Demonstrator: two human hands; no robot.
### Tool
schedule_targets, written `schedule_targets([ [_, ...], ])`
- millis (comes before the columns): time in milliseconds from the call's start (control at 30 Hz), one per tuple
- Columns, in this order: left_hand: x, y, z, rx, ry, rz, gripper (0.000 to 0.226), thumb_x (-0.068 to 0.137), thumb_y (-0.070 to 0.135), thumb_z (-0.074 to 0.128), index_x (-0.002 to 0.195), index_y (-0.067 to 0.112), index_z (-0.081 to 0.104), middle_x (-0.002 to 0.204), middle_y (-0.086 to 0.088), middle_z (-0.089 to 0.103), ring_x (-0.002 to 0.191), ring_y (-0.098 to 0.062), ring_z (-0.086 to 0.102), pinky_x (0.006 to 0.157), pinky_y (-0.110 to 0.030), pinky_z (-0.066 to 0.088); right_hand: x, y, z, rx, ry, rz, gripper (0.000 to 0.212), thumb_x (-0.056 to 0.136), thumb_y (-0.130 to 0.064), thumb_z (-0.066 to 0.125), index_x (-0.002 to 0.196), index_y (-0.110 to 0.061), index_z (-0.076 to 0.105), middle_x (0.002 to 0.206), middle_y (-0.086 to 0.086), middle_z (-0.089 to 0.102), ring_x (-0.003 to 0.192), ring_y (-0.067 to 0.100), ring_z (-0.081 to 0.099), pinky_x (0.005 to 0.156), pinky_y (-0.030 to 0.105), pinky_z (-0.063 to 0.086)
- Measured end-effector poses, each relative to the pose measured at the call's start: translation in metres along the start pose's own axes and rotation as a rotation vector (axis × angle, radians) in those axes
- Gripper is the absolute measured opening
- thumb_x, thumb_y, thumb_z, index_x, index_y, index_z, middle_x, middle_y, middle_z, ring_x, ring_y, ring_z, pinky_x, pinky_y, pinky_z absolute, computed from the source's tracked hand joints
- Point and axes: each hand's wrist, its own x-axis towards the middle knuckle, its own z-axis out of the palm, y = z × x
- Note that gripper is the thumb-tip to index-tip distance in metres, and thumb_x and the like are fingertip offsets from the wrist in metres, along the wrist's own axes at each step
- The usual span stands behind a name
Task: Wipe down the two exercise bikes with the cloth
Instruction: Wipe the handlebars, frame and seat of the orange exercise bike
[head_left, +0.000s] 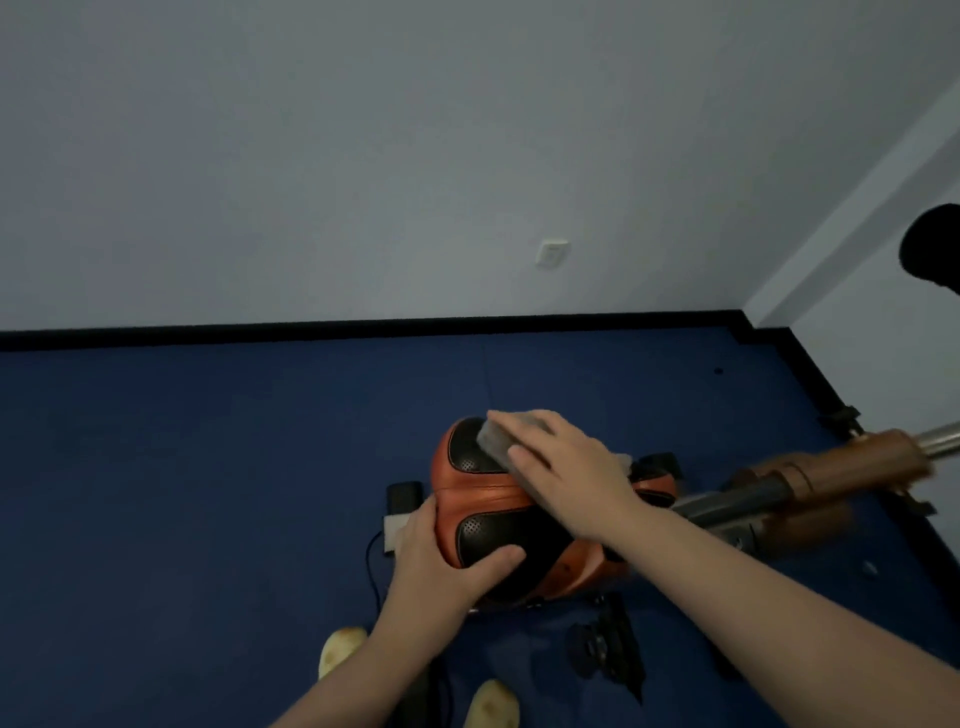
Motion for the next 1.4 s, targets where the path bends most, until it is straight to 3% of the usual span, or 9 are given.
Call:
schedule_targets([
  [100,-0.005,-0.003,0.005,-0.049,0.047,-0.021,0.073,0.049,0.061,0.082,0.113,0.037,0.055,0.113,0.004,0.065,0.102,-0.011,0.064,0.089,-0.035,0.055,0.004,-0.005,0.001,0.090,-0.090,-0.267,0.042,0.099,-0.041,0.040,0.139,-0.055,0.039,0.152,-0.015,0.029,0.139,0.012,0.022,0.110,0.037,0.021],
  [267,-0.012,-0.005,0.010,-0.151,0.060,-0.026,0.057,0.061,0.047,0.085,0.108,0.032,0.057,0.095,0.014,0.072,0.088,-0.001,0.068,0.070,-0.014,0.053,0.036,-0.009,-0.005,0.334,-0.083,0.019,0.030,0.101,-0.039,0.047,0.129,-0.043,0.057,0.140,-0.015,0.048,0.133,0.011,0.041,0.108,0.037,0.035],
  [400,-0.012,-0.003,0.008,-0.154,0.046,-0.041,0.062,0.060,0.055,0.082,0.109,0.026,0.057,0.096,0.012,0.072,0.089,-0.004,0.069,0.075,-0.021,0.056,0.037,-0.016,0.000,0.242,-0.203,-0.311,0.027,0.097,-0.036,0.054,0.122,-0.045,0.063,0.148,-0.017,0.037,0.137,0.008,0.027,0.108,0.032,0.023],
  [533,-0.011,-0.007,0.009,-0.167,0.027,-0.030,0.062,0.061,0.057,0.081,0.109,0.026,0.056,0.097,0.011,0.072,0.091,-0.007,0.069,0.077,-0.024,0.056,0.058,-0.020,-0.001,0.321,-0.170,-0.040,0.031,0.101,-0.044,0.043,0.125,-0.036,0.062,0.136,-0.015,0.050,0.129,0.010,0.044,0.105,0.034,0.036],
  [700,-0.010,-0.010,0.008,-0.164,-0.006,-0.039,0.065,0.062,0.055,0.082,0.114,0.029,0.053,0.101,0.010,0.072,0.095,-0.008,0.070,0.083,-0.033,0.058,0.050,-0.023,0.009,0.088,-0.187,-0.302,0.038,0.089,-0.064,0.033,0.114,-0.049,0.059,0.131,-0.023,0.041,0.125,0.008,0.034,0.089,0.035,0.036],
  [900,-0.007,-0.012,0.005,-0.162,-0.042,-0.031,0.063,0.065,0.052,0.083,0.114,0.027,0.054,0.102,0.008,0.072,0.097,-0.010,0.069,0.085,-0.036,0.058,0.092,-0.036,0.002,0.157,-0.376,0.068,0.037,0.098,-0.045,0.038,0.101,-0.025,0.069,0.120,-0.004,0.063,0.113,0.020,0.055,0.092,0.039,0.044],
  [1067,-0.004,-0.015,0.005,-0.147,-0.019,-0.014,0.064,0.062,0.054,0.083,0.111,0.027,0.053,0.100,0.006,0.072,0.094,-0.008,0.069,0.081,-0.028,0.057,0.086,-0.043,0.009,-0.008,-0.402,-0.292,0.030,0.082,-0.063,0.042,0.082,-0.047,0.067,0.110,-0.023,0.058,0.111,0.008,0.050,0.087,0.036,0.043],
  [1233,-0.004,-0.014,0.003,-0.144,-0.070,-0.011,0.067,0.062,0.057,0.084,0.114,0.029,0.053,0.103,0.007,0.072,0.096,-0.010,0.069,0.087,-0.040,0.057,0.096,-0.027,-0.005,0.385,-0.448,0.065,0.030,0.099,-0.039,0.045,0.097,-0.032,0.074,0.114,-0.012,0.068,0.109,0.006,0.058,0.091,0.020,0.039],
  [1400,-0.002,-0.013,0.002,-0.146,-0.081,-0.040,0.065,0.062,0.054,0.086,0.114,0.031,0.054,0.103,0.007,0.072,0.096,-0.009,0.069,0.087,-0.039,0.057,0.079,-0.030,0.010,0.058,-0.330,-0.279,0.030,0.089,-0.064,0.038,0.094,-0.050,0.065,0.116,-0.030,0.050,0.113,-0.004,0.043,0.082,0.034,0.044],
])
